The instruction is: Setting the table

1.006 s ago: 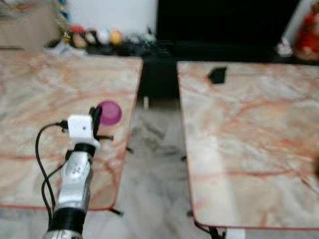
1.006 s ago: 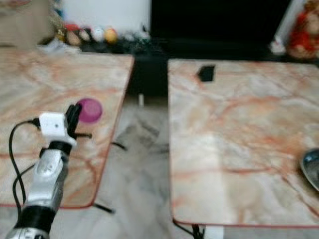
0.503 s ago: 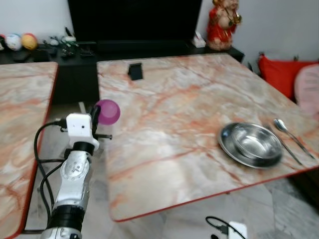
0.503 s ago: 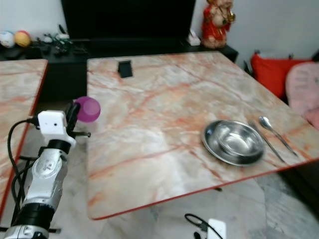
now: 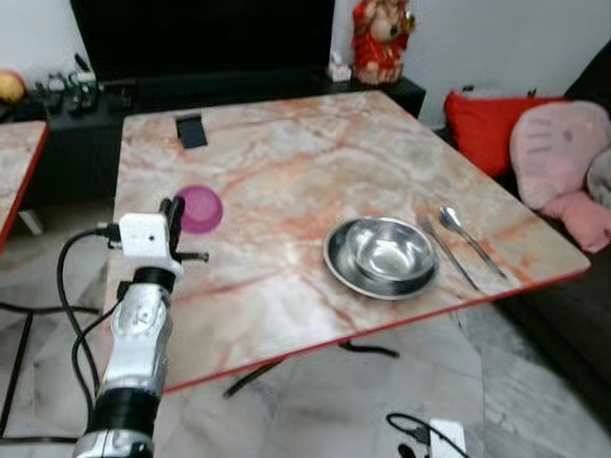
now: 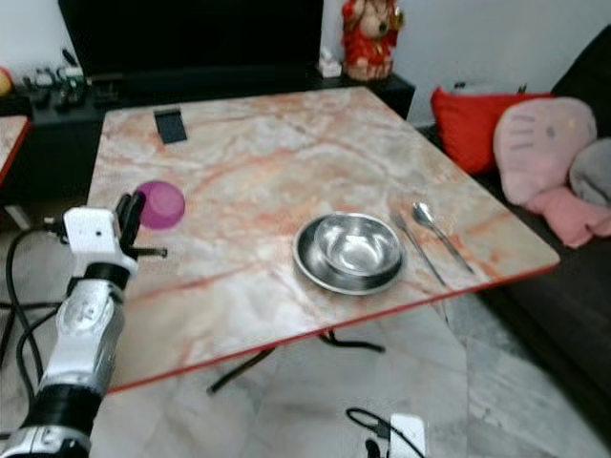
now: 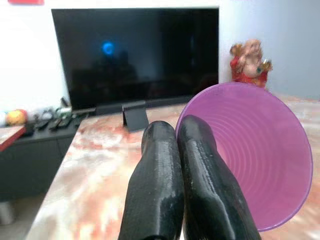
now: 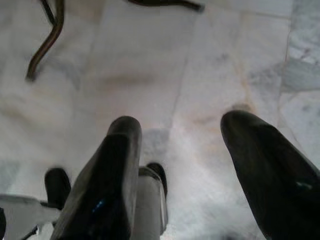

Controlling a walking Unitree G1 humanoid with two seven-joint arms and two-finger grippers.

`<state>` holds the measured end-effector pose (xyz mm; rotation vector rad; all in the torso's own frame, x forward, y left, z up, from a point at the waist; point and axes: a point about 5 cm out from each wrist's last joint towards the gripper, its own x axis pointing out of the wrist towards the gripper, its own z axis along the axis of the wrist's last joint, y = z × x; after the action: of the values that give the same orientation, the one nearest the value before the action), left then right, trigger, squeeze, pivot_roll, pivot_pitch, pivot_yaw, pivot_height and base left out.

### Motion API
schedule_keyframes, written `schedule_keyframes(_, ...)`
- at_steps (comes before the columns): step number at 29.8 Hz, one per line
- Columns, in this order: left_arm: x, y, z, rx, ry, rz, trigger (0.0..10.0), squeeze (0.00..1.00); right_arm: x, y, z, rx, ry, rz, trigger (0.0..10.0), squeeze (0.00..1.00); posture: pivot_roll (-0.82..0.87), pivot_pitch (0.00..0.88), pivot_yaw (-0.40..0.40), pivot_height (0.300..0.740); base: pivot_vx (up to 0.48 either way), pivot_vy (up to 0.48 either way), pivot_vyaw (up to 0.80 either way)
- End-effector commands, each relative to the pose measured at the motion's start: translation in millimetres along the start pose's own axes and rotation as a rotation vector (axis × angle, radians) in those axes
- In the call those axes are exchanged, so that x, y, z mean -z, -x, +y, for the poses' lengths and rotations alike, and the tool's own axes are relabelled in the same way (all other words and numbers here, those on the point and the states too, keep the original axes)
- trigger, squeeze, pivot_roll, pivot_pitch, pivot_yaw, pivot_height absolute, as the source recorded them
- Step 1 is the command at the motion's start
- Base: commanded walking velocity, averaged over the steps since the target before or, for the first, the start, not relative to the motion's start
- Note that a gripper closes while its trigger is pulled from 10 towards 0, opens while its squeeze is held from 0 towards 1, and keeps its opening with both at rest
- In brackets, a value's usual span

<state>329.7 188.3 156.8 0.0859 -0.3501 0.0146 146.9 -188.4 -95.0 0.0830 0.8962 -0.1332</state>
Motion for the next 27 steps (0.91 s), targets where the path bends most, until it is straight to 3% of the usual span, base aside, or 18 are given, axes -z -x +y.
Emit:
schedule_keyframes(1, 1.3, -0.1, 2.8, -0.005, -0.003, 0.016, 10.0, 0.0, -2.0, -0.4, -2.8, 0.014, -0.016, -0.005, 10.0, 0.0, 0.0, 0.0, -0.018, 0.731, 0.0, 0.0, 0.77)
schedule_keyframes(6, -0.1, -2.3, 0.2, 0.011, 0.021, 0.011, 10.0, 0.0, -1.4, -0.4, -1.0, 0.009, -0.01, -0.003, 10.0, 0.0, 0.0, 0.0, -0.019, 0.731, 0.0, 0.0, 0.44)
schedule_keyframes(15, 1.5, -3.6, -4.1, 0.022, 0.027, 0.027, 10.0, 0.0, -1.0, -0.4, -4.1, 0.025, -0.039, 0.004, 10.0, 0.0, -0.01, 0.0, -0.016, 0.731, 0.0, 0.0, 0.0)
schedule_keyframes(22, 4.5, -3.2, -4.8, 0.024, 0.021, 0.044, 10.0, 0.0, -1.6, -0.7, -4.1, 0.019, -0.003, 0.008, 10.0, 0.0, -0.01, 0.0, -0.016, 0.731, 0.0, 0.0, 0.0)
schedule_keyframes(25, 5.8, -2.8, -1.7, 0.004, 0.02, 0.05, 10.0, 0.0, -1.8, -0.7, -4.6, 0.024, 0.019, 0.009, 10.0, 0.0, -0.01, 0.0, -0.016, 0.731, 0.0, -0.13, 0.8)
schedule_keyframes(27, 5.9, -3.5, -0.3, 0.002, 0.018, 0.05, 10.0, 0.0, -1.8, -1.2, -4.0, 0.022, -0.026, 0.017, 10.0, 0.0, -0.01, 0.0, -0.016, 0.731, 0.0, -0.461, 0.4)
